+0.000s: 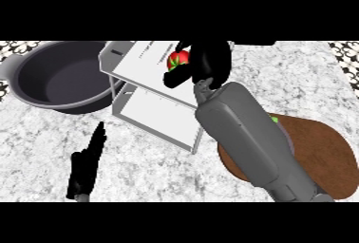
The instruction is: Pick the tomato from the cutting board and place it in the tiered basket
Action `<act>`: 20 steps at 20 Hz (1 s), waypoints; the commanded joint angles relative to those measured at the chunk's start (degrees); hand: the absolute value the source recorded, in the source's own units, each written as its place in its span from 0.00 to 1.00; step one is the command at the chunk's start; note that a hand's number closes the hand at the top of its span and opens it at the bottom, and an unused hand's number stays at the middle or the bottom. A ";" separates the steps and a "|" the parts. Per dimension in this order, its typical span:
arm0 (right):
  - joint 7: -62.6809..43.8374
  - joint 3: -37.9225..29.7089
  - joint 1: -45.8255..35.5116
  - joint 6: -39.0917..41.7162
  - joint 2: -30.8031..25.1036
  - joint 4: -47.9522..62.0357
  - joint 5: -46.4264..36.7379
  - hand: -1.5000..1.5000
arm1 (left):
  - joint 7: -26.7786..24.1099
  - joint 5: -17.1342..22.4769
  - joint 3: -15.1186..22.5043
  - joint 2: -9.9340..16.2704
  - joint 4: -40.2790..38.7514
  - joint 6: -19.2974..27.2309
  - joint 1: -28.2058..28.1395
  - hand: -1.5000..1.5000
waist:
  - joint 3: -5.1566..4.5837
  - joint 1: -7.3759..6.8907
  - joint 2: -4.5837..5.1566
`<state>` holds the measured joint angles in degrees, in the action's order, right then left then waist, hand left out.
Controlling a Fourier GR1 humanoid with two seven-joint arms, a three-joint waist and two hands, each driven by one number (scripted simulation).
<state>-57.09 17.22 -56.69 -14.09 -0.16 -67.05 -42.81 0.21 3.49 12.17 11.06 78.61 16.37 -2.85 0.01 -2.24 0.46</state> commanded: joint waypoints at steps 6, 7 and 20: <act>9.07 -0.54 2.69 -21.96 0.14 1.10 13.66 0.00 | 3.01 -0.61 0.43 -1.43 1.52 1.02 0.96 0.50 | 0.05 0.36 -0.11; 7.05 0.21 -0.06 -24.90 0.14 1.46 14.90 0.00 | 1.72 -1.05 0.00 -0.96 -2.19 0.14 2.45 0.50 | -0.01 0.19 0.00; -1.95 -10.93 12.13 -27.03 -9.51 -19.65 -0.81 0.00 | 0.43 0.08 -3.57 1.16 0.65 0.39 -2.44 0.50 | -0.01 4.78 -1.42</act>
<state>-52.67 8.90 -49.43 -41.00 -5.97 -78.04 -40.67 0.86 3.48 9.72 11.35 79.11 16.80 -4.85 -0.02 1.55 -0.70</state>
